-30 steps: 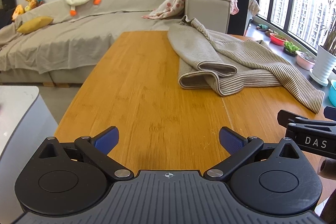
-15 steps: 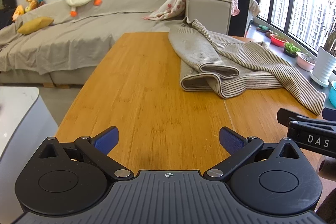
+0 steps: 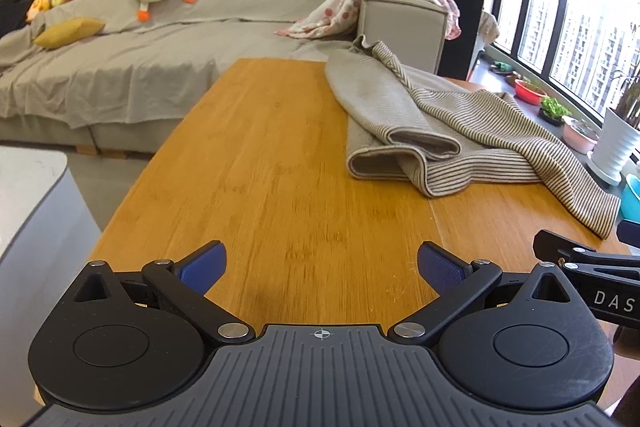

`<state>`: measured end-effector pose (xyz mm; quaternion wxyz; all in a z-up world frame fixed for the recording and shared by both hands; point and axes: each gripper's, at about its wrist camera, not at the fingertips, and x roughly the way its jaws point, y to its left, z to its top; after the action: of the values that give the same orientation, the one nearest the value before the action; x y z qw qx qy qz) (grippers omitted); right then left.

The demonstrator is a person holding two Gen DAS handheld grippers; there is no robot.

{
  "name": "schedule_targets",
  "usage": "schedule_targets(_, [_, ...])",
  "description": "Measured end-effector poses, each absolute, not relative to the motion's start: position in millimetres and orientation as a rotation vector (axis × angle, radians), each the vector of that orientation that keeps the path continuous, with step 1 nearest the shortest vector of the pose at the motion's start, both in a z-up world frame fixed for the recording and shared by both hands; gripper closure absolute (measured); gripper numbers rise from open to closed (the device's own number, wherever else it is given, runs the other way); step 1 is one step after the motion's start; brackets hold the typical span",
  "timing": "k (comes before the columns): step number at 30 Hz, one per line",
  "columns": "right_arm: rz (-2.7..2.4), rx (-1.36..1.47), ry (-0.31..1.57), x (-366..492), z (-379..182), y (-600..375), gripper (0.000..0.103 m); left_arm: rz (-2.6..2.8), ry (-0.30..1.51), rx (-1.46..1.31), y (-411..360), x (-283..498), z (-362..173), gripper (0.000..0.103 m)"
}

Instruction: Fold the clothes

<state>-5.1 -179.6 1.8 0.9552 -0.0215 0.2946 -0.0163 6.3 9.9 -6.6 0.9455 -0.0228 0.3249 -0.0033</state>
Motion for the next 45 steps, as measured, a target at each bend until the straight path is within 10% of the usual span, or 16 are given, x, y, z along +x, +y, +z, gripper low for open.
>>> schedule_targets(31, [0.002,-0.023,0.611,11,0,-180,0.000,-0.068,0.707,-0.012,12,24,-5,0.000])
schedule_targets(45, [0.098,0.074,0.656,65,1,-220,0.000,-0.270,0.744,-0.118,-9,157,1,0.001])
